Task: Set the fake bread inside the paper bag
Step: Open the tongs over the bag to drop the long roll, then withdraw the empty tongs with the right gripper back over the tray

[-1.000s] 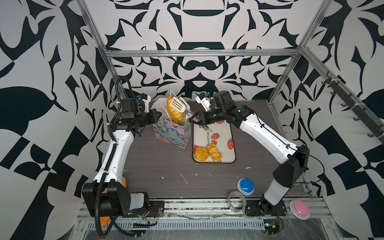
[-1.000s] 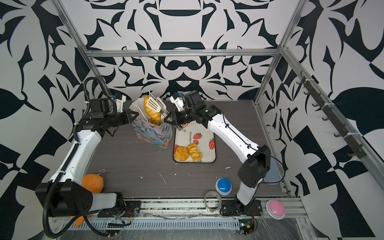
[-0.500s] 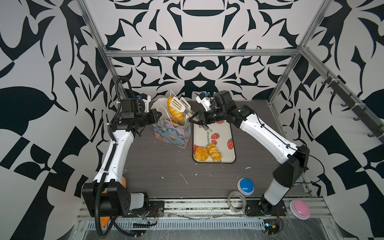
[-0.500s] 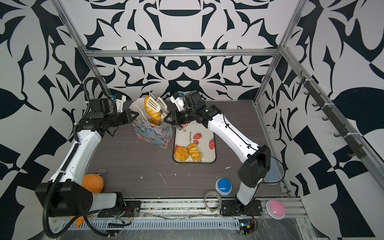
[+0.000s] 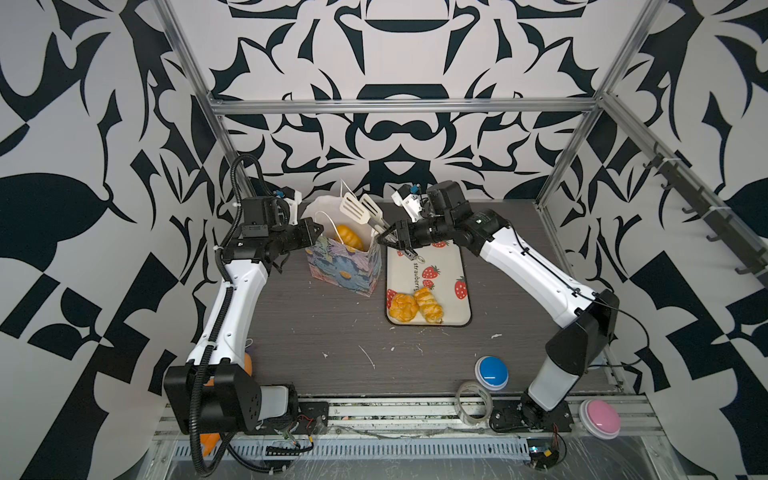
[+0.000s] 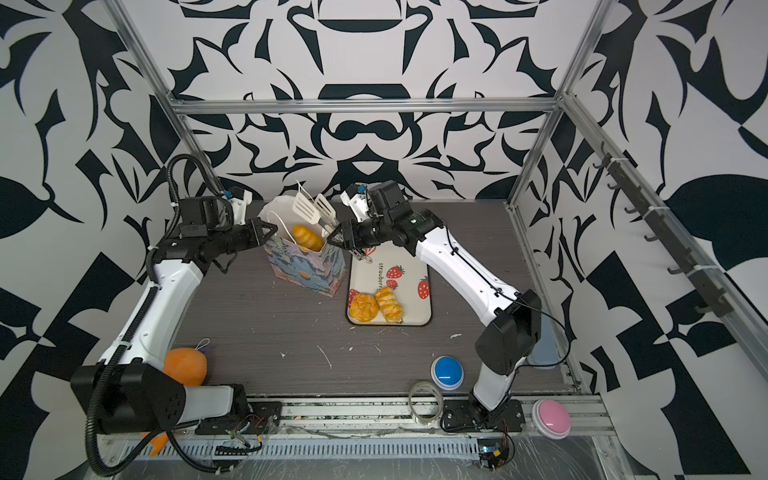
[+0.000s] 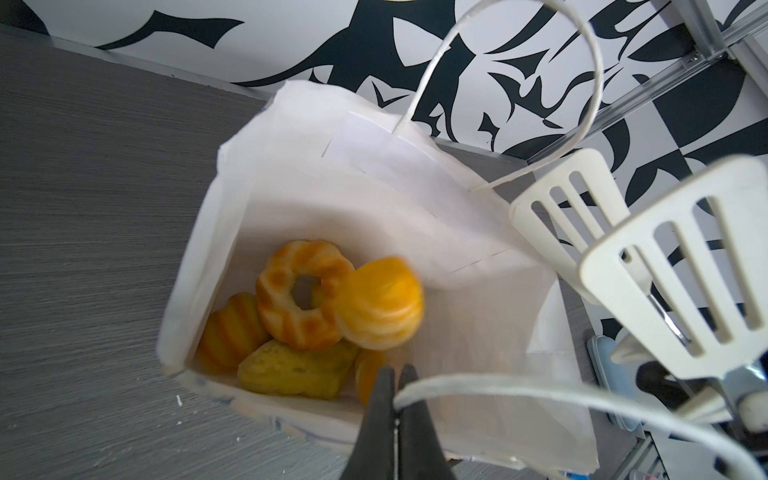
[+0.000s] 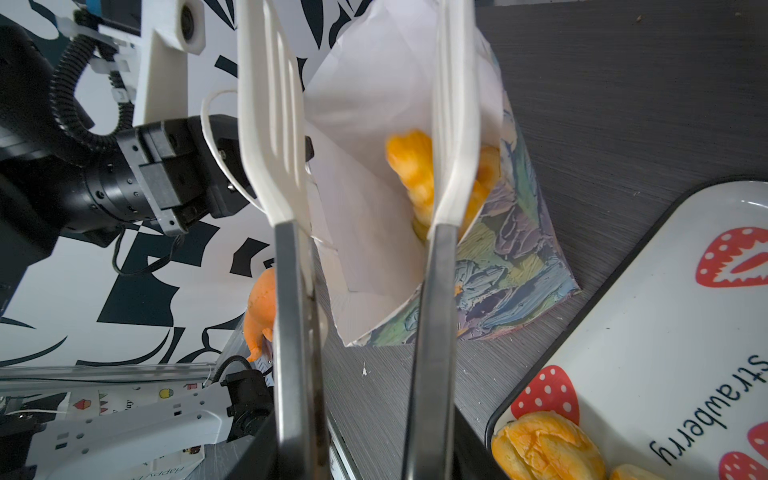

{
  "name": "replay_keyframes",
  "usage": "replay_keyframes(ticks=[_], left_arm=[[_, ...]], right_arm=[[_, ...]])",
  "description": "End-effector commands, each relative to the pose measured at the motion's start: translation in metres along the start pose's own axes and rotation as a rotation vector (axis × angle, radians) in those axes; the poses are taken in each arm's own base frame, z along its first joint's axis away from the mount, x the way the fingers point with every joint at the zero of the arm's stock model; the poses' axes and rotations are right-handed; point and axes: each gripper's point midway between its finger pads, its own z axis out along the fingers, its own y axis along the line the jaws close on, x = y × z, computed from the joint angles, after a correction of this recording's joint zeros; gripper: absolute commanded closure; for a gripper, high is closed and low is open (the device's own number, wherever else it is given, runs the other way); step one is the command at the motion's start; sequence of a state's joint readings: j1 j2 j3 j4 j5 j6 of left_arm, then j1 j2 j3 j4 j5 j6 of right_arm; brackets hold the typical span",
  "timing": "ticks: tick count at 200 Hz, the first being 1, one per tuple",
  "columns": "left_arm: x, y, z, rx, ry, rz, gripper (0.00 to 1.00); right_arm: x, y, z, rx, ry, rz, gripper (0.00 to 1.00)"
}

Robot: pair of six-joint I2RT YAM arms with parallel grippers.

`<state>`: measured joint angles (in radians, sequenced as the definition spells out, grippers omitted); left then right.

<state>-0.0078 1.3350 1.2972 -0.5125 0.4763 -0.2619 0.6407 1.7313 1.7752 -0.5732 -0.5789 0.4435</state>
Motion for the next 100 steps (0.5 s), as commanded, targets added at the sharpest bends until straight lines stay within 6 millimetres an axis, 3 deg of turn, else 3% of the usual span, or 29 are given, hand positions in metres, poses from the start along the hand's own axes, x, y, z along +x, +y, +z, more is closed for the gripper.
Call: replay_keyframes(ticks=[1,100], left_arm=[[0.007,-0.002,0.001,0.015,0.015,-0.004,0.98],[0.007,-0.002,0.001,0.014,0.014,-0.005,0.98]], right_arm=[[-0.020,0.019,-0.015,-0.039,-0.081,-0.066,0.51],[-0.021,0.030,-0.041,-0.009,-0.106,-0.107,0.54]])
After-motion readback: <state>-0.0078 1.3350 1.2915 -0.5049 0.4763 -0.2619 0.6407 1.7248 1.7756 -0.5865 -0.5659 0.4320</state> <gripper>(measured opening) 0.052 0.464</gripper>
